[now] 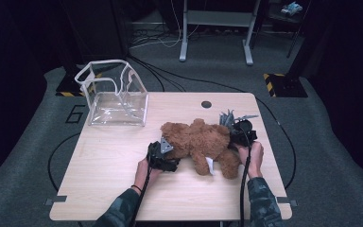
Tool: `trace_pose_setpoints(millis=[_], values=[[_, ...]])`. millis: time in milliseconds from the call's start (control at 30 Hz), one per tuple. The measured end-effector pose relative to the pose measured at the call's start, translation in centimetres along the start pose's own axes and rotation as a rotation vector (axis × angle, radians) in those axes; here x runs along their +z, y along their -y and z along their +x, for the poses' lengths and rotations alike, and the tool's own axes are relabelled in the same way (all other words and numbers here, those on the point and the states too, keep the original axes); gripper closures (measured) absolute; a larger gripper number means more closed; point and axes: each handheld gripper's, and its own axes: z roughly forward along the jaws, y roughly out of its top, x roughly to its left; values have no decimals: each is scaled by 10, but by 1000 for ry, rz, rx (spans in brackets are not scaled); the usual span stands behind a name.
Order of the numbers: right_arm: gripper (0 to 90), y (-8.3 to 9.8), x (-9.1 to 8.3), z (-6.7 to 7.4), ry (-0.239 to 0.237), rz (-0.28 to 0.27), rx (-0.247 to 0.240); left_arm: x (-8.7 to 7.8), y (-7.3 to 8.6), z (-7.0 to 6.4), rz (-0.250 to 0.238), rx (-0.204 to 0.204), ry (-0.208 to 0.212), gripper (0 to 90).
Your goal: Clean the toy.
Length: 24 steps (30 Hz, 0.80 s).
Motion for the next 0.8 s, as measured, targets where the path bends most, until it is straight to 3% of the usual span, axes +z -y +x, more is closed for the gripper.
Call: trace_pose_setpoints(millis=[67,200,300,400,567,667,700,800], values=[[739,2,6,-1,1,12,7,0,1,0,-11,-21,6,119],[739,6,13,-4,16,34,32,-3,2,3,-25,-49,-17,274],[738,7,15,-6,21,37,29,-4,4,3,-30,-46,-23,374],[738,9,13,-8,29,42,29,-7,5,-3,-44,10,-46,484],[736,12,9,-12,29,39,38,-8,6,-3,-39,-9,-61,511],[736,14,7,-13,27,38,38,-12,6,-4,-77,0,-41,470],[736,14,7,-13,27,38,38,-12,6,-4,-77,0,-41,487],[737,14,4,-13,24,32,41,-21,10,-5,-147,4,-45,615]])
